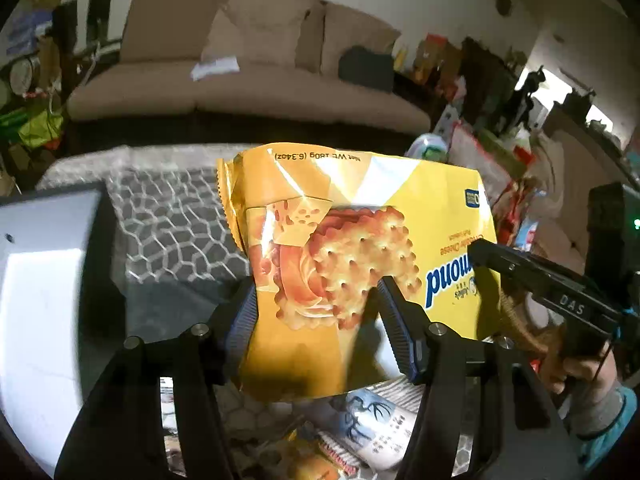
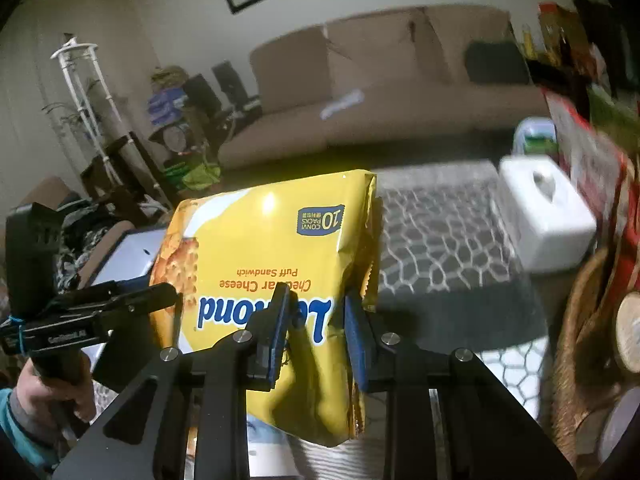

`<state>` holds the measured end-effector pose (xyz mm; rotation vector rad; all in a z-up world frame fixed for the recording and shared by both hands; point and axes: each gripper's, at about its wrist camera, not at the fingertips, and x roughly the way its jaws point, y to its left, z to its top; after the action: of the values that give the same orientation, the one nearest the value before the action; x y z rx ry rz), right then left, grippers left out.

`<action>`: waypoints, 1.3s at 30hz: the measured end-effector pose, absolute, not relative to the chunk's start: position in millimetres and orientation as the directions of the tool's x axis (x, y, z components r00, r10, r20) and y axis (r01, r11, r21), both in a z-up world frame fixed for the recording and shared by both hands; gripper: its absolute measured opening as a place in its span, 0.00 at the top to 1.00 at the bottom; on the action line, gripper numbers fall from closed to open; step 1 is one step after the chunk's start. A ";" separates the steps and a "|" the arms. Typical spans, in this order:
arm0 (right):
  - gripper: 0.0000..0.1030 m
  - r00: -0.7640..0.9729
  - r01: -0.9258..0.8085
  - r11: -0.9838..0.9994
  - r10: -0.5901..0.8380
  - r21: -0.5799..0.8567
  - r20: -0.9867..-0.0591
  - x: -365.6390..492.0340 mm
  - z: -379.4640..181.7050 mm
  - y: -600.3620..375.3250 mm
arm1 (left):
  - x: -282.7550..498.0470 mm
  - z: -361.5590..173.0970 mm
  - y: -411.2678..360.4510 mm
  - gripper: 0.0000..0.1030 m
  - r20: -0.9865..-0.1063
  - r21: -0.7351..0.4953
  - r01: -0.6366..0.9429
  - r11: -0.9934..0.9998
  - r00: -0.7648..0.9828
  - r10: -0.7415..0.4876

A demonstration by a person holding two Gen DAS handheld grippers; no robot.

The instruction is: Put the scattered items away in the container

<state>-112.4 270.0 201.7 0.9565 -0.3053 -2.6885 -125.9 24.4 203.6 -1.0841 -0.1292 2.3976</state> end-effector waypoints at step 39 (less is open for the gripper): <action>0.74 -0.391 0.481 -0.776 -0.607 0.409 -0.692 -241.6 171.6 -71.3 | -94.9 190.0 -340.1 0.44 -0.638 -0.425 -0.016 -0.905 -0.704 0.312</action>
<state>-241.6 -71.3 171.6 1.1631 -0.1861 -2.1765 -94.9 -340.1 190.0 -1.1109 -0.5892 2.6790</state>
